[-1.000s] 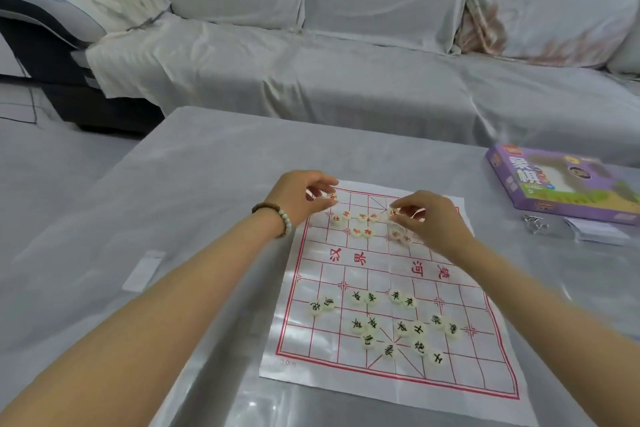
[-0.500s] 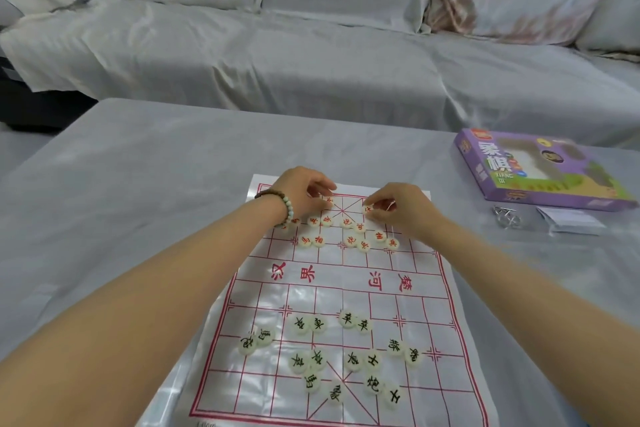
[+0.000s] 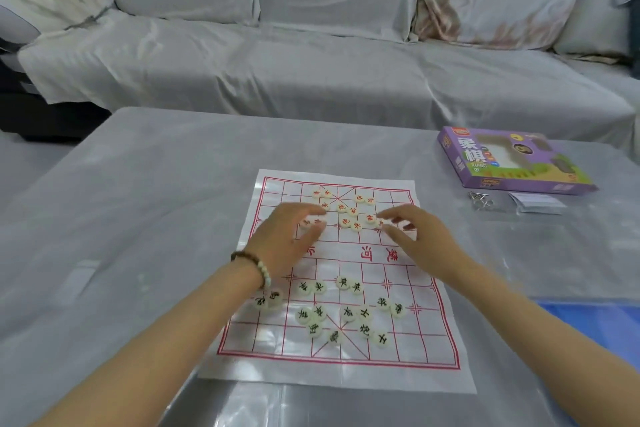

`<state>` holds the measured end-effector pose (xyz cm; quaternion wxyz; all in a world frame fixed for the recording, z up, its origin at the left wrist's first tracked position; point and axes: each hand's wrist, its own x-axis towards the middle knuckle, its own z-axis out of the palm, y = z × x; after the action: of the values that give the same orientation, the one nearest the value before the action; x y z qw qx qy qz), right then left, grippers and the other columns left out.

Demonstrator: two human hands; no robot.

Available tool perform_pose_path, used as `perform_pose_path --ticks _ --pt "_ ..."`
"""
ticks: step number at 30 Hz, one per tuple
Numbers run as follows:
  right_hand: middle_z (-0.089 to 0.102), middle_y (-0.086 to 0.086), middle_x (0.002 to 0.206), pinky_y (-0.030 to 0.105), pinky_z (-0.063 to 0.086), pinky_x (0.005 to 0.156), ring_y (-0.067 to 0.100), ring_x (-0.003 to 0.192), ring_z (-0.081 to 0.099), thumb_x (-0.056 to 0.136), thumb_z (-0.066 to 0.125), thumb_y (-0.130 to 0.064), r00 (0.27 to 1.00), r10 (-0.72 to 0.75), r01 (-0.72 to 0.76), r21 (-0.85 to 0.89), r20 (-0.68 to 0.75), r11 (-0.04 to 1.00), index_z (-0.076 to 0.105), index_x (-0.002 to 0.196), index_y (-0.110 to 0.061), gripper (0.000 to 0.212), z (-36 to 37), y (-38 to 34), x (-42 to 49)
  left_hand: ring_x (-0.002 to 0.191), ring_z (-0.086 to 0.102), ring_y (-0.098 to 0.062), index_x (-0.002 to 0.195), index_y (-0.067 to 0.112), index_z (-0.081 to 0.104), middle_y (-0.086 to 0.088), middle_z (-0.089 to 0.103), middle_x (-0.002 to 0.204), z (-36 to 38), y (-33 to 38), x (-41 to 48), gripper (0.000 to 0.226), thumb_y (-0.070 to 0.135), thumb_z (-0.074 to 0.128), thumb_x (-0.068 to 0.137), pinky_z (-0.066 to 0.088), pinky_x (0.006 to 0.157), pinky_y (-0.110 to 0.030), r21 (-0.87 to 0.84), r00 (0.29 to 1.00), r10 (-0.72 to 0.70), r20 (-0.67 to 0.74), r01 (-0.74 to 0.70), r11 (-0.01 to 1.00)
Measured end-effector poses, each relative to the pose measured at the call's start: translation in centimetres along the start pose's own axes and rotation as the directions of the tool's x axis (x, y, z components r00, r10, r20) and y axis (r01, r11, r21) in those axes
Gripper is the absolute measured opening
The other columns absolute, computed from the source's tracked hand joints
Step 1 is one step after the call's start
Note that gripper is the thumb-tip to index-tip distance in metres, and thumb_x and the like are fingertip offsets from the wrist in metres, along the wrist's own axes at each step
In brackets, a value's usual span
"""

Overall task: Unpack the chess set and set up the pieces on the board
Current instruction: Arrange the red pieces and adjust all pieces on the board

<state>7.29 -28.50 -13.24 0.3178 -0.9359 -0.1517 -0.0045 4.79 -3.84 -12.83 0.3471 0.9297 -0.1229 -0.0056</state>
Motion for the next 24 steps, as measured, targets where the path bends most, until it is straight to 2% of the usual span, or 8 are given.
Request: perform_pose_path --ticks 3,7,8,11,13,16,21,24 --pt "0.056 -0.02 0.113 0.019 0.041 0.091 -0.001 0.102 0.052 0.093 0.053 -0.03 0.999 0.05 -0.05 0.061 0.0 0.997 0.058 0.115 -0.034 0.023 0.8 -0.7 -5.2 0.134 0.026 -0.004 0.136 0.03 0.04 0.012 0.035 0.144 1.7 1.4 -5.1 0.043 0.045 0.038 0.095 0.018 0.108 -0.02 0.036 1.0 -0.004 0.025 0.003 0.999" --pt "0.051 -0.029 0.113 0.001 0.036 0.085 -0.018 0.1 0.048 0.093 0.054 -0.027 0.989 0.13 -0.117 0.173 -0.064 0.978 0.051 0.116 -0.04 0.026 2.8 -1.4 -11.0 0.142 0.0 -0.005 0.145 0.032 0.017 0.015 0.01 0.154 4.6 2.1 -10.1 0.061 0.06 0.021 0.091 0.001 0.117 -0.025 0.174 0.998 -0.061 0.018 0.057 0.983" --pt "0.049 -0.028 0.119 0.002 0.035 0.09 -0.018 0.103 0.046 0.093 0.053 -0.027 0.989 0.123 -0.109 0.165 -0.081 0.98 0.048 0.12 -0.039 0.029 3.4 -1.4 -12.0 0.141 -0.008 -0.005 0.146 0.031 0.011 0.014 0.002 0.155 5.3 2.0 -10.8 0.068 0.064 0.012 0.087 -0.006 0.115 -0.024 0.222 0.998 -0.061 0.01 0.057 0.973" --pt "0.043 -0.021 0.133 0.02 0.036 0.105 -0.005 0.119 0.043 0.094 0.049 -0.034 0.979 0.162 -0.144 0.146 -0.121 0.979 0.043 0.133 -0.03 0.04 4.6 -1.2 -13.9 0.136 -0.021 -0.003 0.146 0.032 -0.004 0.012 -0.012 0.154 6.5 1.4 -11.8 0.072 0.064 0.003 0.082 -0.019 0.108 -0.024 0.317 0.996 -0.076 -0.039 0.084 0.945" --pt "0.044 -0.017 0.137 0.024 0.035 0.106 0.003 0.124 0.043 0.094 0.047 -0.038 0.968 0.197 -0.18 0.115 -0.158 0.977 0.041 0.135 -0.029 0.043 4.9 -1.3 -14.4 0.136 -0.021 -0.005 0.146 0.032 -0.008 0.01 -0.013 0.154 6.8 1.0 -11.9 0.074 0.066 -0.004 0.08 -0.018 0.108 -0.026 0.347 0.995 -0.085 -0.06 0.101 0.933" --pt "0.047 -0.012 0.138 0.019 0.032 0.102 0.007 0.125 0.045 0.094 0.048 -0.038 0.959 0.201 -0.19 0.074 -0.198 0.979 0.043 0.136 -0.026 0.043 5.0 -1.4 -14.6 0.14 -0.017 -0.009 0.147 0.03 -0.006 0.008 -0.013 0.155 7.0 0.7 -11.9 0.084 0.069 -0.015 0.073 -0.017 0.11 -0.028 0.385 0.996 -0.083 -0.043 0.093 0.918" --pt "0.047 -0.009 0.139 0.024 0.03 0.107 0.009 0.127 0.043 0.093 0.048 -0.04 0.976 0.132 -0.141 -0.04 -0.173 0.989 0.043 0.137 -0.027 0.047 5.1 -1.5 -14.4 0.139 -0.018 -0.008 0.147 0.03 -0.005 0.007 -0.012 0.155 7.2 0.8 -11.8 0.078 0.067 -0.008 0.079 -0.015 0.111 -0.03 0.386 0.996 -0.083 -0.041 0.092 0.918" --pt "0.049 -0.009 0.138 0.02 0.027 0.106 0.008 0.126 0.043 0.094 0.047 -0.04 0.981 0.096 -0.107 -0.058 -0.167 0.993 0.045 0.136 -0.027 0.044 5.0 -1.4 -14.4 0.142 -0.014 -0.011 0.148 0.03 -0.001 0.007 -0.009 0.155 7.2 0.8 -11.9 0.078 0.067 -0.007 0.079 -0.014 0.113 -0.031 0.387 0.996 -0.08 -0.04 0.09 0.918"
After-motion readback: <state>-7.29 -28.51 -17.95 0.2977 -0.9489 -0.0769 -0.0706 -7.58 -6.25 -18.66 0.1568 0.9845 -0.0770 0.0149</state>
